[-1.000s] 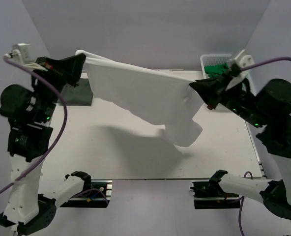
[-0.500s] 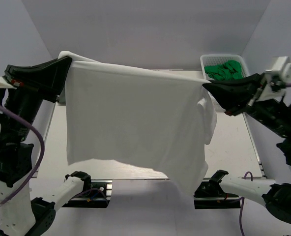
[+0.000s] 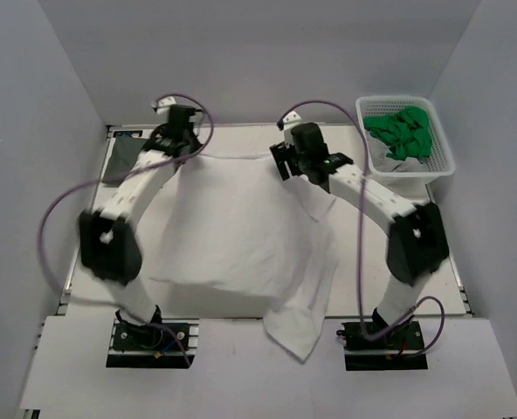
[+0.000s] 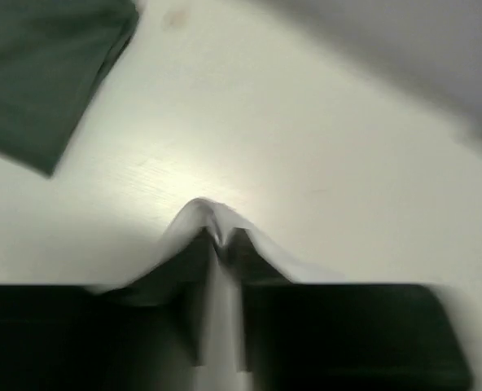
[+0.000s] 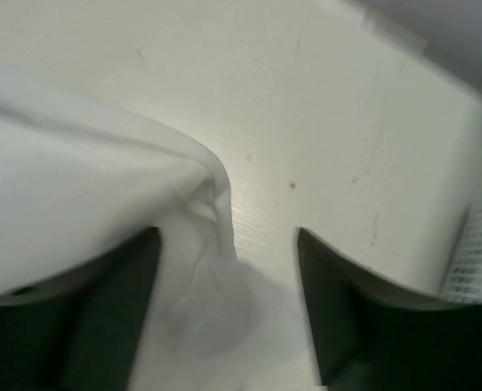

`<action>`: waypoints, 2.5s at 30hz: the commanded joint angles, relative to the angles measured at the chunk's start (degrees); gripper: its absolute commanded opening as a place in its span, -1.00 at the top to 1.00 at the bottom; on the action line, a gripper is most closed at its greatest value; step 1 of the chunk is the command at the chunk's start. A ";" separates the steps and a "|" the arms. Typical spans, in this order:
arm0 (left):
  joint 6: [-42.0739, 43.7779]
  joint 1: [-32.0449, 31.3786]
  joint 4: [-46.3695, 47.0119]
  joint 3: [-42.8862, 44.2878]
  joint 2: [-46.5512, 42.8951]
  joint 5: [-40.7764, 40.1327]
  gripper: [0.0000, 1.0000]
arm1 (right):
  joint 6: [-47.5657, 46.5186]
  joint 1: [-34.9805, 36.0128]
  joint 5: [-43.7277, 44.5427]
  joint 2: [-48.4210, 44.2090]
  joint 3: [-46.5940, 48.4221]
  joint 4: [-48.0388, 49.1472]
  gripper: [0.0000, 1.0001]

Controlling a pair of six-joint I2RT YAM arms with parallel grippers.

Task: Fold and stack the t-shirts
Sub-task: Flatten out the tshirt

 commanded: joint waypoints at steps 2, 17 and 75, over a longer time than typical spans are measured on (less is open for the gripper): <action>-4.74 0.71 -20.03 18.44 19.79 -7.77 -0.24 | 4.59 -3.34 2.50 13.35 9.89 -6.28 -0.81; 1.50 -0.96 -3.74 0.83 13.24 11.38 -1.00 | 17.22 -4.40 -5.05 -3.30 -9.49 -7.37 -0.81; -0.62 -0.69 -8.81 -13.95 7.16 9.01 -1.00 | 27.09 -15.47 -19.70 16.02 6.65 -15.46 -0.81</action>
